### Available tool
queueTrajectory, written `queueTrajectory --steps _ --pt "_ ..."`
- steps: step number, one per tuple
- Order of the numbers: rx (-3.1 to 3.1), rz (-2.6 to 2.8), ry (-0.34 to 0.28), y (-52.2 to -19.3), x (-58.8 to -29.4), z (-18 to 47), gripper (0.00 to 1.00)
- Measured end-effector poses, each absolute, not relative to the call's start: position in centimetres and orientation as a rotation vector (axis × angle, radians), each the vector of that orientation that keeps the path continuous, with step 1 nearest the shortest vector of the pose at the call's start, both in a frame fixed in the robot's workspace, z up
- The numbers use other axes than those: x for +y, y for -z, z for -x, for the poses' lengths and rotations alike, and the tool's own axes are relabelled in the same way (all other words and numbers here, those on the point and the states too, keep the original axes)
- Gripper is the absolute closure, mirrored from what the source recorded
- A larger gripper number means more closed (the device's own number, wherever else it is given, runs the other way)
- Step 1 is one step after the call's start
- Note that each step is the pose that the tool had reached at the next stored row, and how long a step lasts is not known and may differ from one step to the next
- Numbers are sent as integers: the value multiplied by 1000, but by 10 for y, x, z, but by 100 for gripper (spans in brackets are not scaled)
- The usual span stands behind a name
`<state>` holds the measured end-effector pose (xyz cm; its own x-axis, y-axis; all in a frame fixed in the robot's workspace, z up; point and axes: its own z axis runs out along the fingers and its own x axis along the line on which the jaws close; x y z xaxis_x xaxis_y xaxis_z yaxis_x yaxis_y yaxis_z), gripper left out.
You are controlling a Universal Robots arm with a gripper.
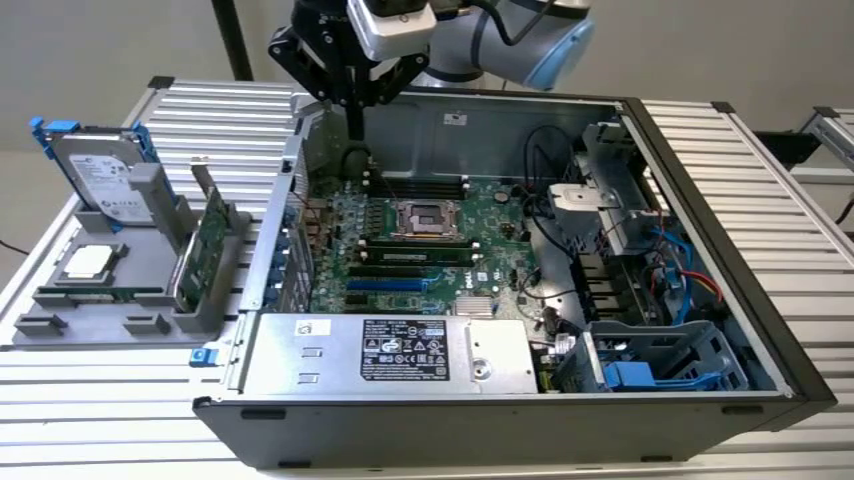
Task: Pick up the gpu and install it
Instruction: 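Reach for the gpu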
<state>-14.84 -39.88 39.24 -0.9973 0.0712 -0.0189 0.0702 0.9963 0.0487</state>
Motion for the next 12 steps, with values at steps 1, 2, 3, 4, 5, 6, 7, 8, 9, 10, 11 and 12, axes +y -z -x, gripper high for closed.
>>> queueTrajectory --steps 1,2,3,4,5,6,7,8,9,10,11,12 --pt "3118 -110 -75 -392 -399 150 100" --pt "3118 -110 -75 -392 -399 151 100" --pt "3118 -110 -75 -392 -399 152 100" --pt "3118 -111 -75 -392 -399 153 100" --pt "3118 -110 -75 -392 -399 154 100" --pt "3118 -110 -75 -392 -399 155 100" --pt "3118 -110 -75 -392 -399 156 100" --pt "3118 -110 -75 -392 -399 157 100" --pt "3118 -110 -75 -392 -399 158 100" --pt "3118 -110 -75 -392 -399 159 100" --pt "3118 -110 -75 -392 -399 160 100" --pt "3118 -110 -75 -392 -399 161 100"
